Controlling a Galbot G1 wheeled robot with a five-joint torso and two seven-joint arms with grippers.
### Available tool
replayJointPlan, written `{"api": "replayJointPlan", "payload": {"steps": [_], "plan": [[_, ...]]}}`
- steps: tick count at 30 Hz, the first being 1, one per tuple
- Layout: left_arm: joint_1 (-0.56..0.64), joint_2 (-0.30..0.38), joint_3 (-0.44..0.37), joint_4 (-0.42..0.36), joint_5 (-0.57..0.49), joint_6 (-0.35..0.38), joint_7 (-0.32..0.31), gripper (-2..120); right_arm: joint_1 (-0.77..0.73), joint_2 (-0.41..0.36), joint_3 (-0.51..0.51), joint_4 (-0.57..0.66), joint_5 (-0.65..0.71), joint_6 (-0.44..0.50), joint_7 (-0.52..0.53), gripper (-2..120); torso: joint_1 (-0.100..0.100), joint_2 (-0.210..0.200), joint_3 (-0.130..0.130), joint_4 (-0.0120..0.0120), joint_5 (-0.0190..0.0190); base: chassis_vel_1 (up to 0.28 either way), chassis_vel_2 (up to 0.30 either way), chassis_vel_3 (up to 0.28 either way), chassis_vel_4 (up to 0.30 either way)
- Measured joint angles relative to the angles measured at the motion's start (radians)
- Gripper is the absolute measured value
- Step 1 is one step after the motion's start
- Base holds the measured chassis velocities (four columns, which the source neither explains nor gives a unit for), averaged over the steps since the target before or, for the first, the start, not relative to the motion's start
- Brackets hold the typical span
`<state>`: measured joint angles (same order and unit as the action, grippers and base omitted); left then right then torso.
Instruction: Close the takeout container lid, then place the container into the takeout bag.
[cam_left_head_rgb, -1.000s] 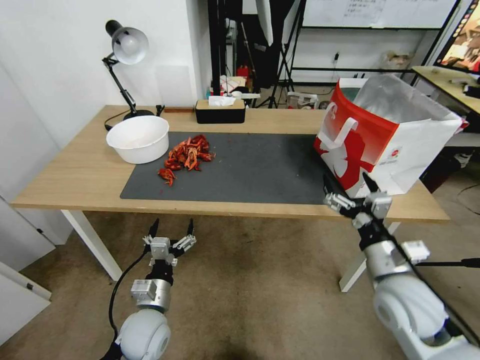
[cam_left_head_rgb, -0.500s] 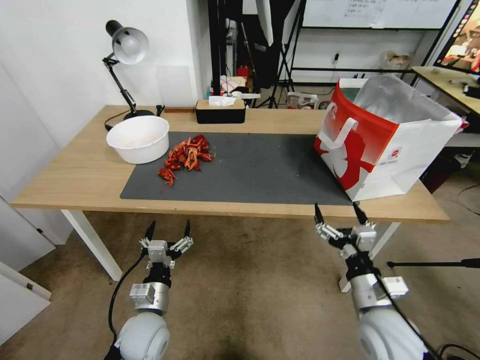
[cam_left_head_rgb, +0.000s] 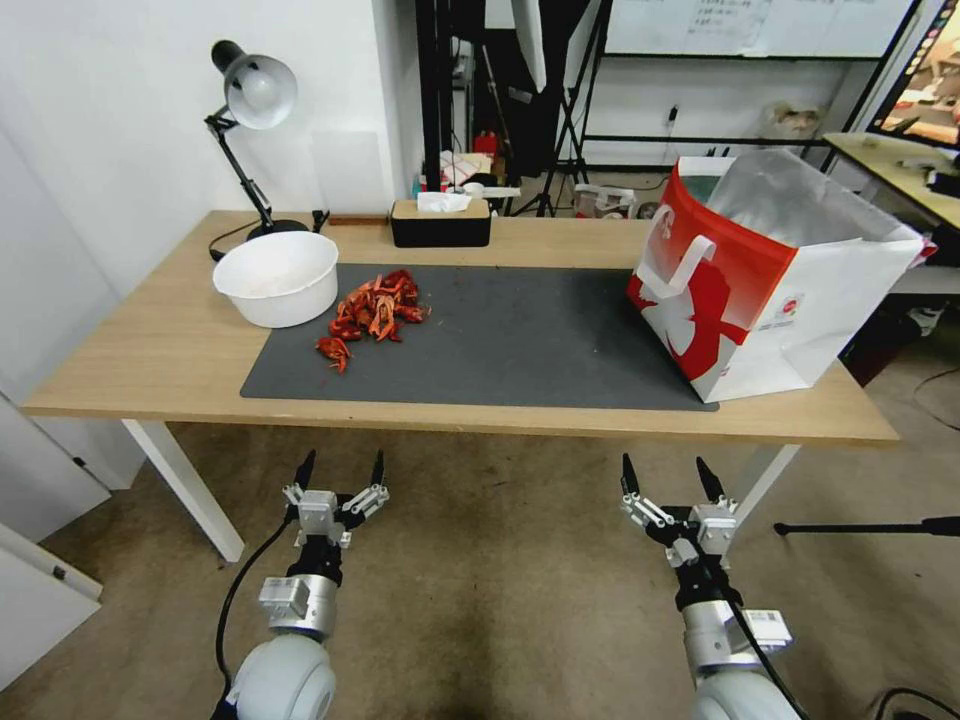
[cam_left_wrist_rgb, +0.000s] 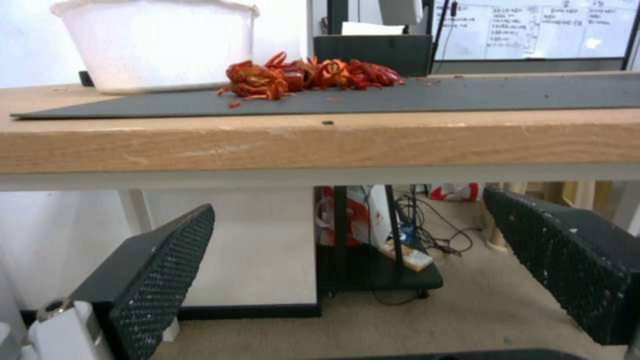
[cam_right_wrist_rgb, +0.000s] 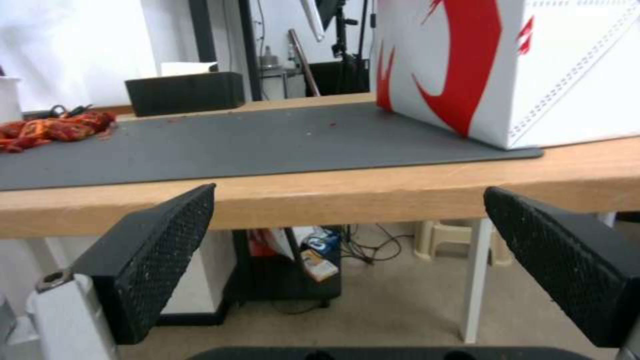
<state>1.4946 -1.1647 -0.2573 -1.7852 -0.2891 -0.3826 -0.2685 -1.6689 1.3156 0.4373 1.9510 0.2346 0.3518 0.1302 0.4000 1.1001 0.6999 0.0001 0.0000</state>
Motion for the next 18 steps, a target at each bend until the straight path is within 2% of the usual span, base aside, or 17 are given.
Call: {"api": "replayJointPlan", "payload": {"steps": [18], "plan": [[0.001, -0.001, 0.0, 0.003, 0.007, -0.003, 0.003, 100, 0.001, 0.003, -0.002, -0.003, -0.003, 0.003, -0.01, 100, 0.0, 0.0, 0.0, -0.0001, -0.0001, 0.0, 0.0, 0.0, 0.0]]}}
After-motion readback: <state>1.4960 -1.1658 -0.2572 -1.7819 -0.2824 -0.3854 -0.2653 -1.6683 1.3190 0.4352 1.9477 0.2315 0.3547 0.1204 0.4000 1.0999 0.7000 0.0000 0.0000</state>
